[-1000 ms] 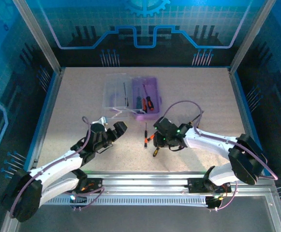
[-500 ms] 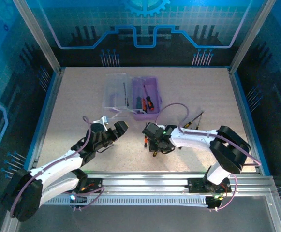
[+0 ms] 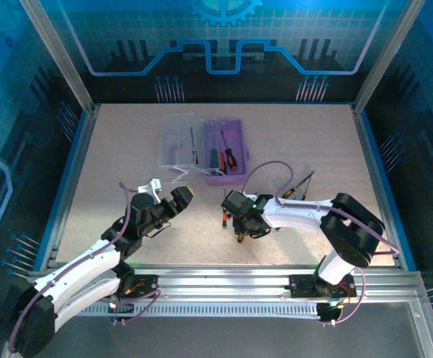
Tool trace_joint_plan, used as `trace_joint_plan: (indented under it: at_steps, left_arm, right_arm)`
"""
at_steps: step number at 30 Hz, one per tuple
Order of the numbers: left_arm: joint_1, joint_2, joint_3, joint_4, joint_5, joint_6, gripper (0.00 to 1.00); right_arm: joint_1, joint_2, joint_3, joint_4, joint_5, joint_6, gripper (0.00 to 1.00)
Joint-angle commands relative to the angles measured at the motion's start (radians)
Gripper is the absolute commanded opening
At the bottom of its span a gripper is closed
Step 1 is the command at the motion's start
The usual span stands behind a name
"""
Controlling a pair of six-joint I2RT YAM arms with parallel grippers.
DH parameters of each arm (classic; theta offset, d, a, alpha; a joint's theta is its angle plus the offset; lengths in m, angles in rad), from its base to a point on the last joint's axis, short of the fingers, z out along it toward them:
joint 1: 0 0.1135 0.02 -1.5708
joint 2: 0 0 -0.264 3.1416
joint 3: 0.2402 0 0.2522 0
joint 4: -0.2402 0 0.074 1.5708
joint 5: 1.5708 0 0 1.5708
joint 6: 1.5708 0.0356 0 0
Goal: Pack the tool kit
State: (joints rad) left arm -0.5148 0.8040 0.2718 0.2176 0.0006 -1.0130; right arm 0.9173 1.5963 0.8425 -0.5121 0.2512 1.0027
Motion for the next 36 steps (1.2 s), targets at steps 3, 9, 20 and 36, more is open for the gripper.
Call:
trace_joint_plan:
  at_steps: [3, 9, 20, 36]
  left_arm:
    - [-0.007, -0.005, -0.011, -0.02, -0.026, 0.031, 0.99]
    - [-0.007, 0.025, 0.004, -0.007, -0.023, 0.036, 0.99]
    - [-0.007, 0.07, 0.073, -0.03, 0.002, 0.069, 0.99]
    - [-0.005, 0.13, 0.19, -0.072, 0.015, 0.113, 1.0]
  right_arm:
    - [-0.061, -0.071, -0.073, -0.041, 0.029, 0.001, 0.3]
    - [-0.112, -0.121, -0.118, -0.021, 0.01, -0.036, 0.27]
    - [-0.133, -0.129, -0.118, 0.017, -0.02, -0.139, 0.19]
    - [-0.241, -0.31, -0.111, -0.053, 0.014, -0.234, 0.16]
